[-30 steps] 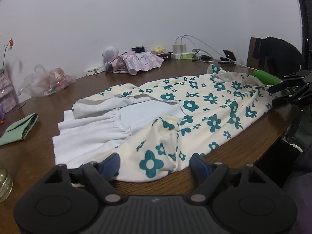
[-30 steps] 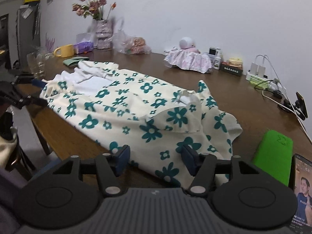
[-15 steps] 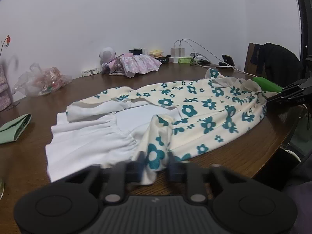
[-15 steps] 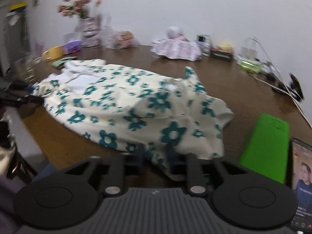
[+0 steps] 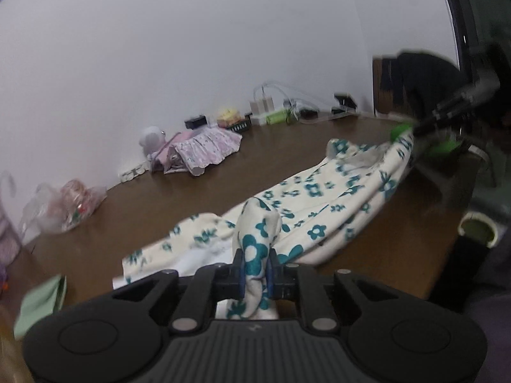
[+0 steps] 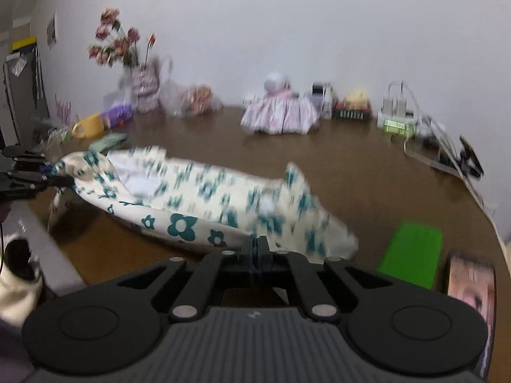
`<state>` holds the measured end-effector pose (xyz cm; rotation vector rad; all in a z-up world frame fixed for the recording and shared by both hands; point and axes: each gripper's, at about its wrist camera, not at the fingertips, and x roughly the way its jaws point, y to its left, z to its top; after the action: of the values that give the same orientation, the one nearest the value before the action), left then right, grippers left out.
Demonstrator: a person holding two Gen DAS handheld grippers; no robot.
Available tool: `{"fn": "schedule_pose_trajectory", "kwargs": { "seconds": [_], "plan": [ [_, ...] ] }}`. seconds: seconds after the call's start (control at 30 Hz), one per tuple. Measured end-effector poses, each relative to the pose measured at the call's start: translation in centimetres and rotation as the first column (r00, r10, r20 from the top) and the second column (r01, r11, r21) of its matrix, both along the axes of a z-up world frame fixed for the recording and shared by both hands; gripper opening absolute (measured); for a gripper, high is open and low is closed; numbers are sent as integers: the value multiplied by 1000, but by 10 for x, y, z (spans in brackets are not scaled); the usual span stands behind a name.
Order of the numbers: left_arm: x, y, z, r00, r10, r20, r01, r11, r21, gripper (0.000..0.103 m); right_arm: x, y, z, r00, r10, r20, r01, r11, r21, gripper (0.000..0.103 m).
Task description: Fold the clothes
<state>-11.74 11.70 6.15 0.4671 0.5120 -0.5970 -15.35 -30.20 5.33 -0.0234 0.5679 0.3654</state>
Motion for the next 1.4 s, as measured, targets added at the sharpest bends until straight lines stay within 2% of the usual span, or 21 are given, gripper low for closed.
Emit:
{"fn": "schedule_pose_trajectory", "kwargs": {
  "seconds": [0.07, 0.17, 0.23, 0.27, 0.3, 0.33, 0.43, 0.53, 0.63, 0.7, 0.77, 0.8, 0.83, 0.87, 1.0, 1.13, 1.2, 1.27, 1.3, 1.4],
  "plan": [
    [34, -9, -10, 997, 9, -75, -6, 999, 48, 20, 32, 11, -8, 998, -53, -19, 51, 997, -65, 4],
    [54, -13, -26, 993, 26, -113, -17, 997, 79, 29, 70, 32, -29, 988, -149, -29, 140, 970, -200, 15],
    [49, -1, -24, 993, 39, -113, -33, 998, 59, 45, 79, 38, -35, 983, -183, -5, 177, 956, -236, 27],
    [44, 8, -22, 993, 61, -103, -56, 997, 54, 50, 81, 37, -35, 981, -195, 8, 191, 954, -232, 31],
    [38, 18, -19, 992, 88, -90, -84, 995, 51, 59, 79, 33, -31, 981, -192, 15, 192, 963, -190, 37],
    [33, 28, -15, 990, 115, -78, -111, 993, 48, 64, 78, 28, -27, 982, -188, 23, 189, 972, -142, 39],
    [18, 57, -9, 973, 218, -75, -218, 976, 9, 65, 72, 13, -14, 983, -176, 46, 176, 984, 4, 39],
    [12, 61, -12, 976, 201, -90, -203, 979, -13, 68, 67, -3, -2, 983, -167, 70, 156, 977, 149, 38],
    [11, 48, -25, 983, 153, -98, -151, 988, 25, 68, 65, 37, -9, 998, 21, 52, -27, 994, 109, 38],
    [10, 36, -34, 989, 113, -93, -107, 992, 62, 68, 68, 65, -21, 998, 58, 30, -58, 998, 16, 38],
    [10, 28, -41, 993, 80, -84, -74, 994, 77, 64, 73, 84, -33, 998, 61, 3, -61, 996, -59, 38],
    [11, 29, -41, 992, 82, -94, -76, 995, 68, 41, 76, 91, -38, 998, 63, -15, -64, 995, -81, 31],
    [16, 33, -41, 988, 89, -123, -82, 995, 59, 13, 80, 93, -44, 997, 60, -53, -64, 994, -86, 22],
    [21, 38, -40, 984, 95, -152, -89, 995, 50, 10, 80, 94, -48, 995, 57, -76, -63, 995, -78, 22],
    [16, 57, -26, 979, 36, -201, -38, 999, -5, 7, 69, 77, -48, 988, 98, -118, -104, 993, -49, 16],
    [-2, 73, -11, 958, -96, -272, 65, 990, -123, 6, 53, 61, -43, 977, 139, -163, -149, 987, -52, 13],
    [4, 79, -13, 958, -63, -281, 43, 996, -78, 11, 47, 51, -42, 973, 140, -185, -146, 989, -19, 13],
    [22, 82, -17, 966, 88, -244, -77, 995, 58, 10, 45, 46, -42, 973, 134, -187, -138, 990, -4, 13],
    [32, 83, -19, 962, 168, -214, -143, 981, 128, 10, 44, 45, -42, 974, 131, -187, -133, 991, 2, 13],
    [24, 75, -9, 971, 175, -161, -166, 984, 65, 12, 41, 50, -41, 978, 112, -175, -118, 993, -25, 13]
  ]
}}
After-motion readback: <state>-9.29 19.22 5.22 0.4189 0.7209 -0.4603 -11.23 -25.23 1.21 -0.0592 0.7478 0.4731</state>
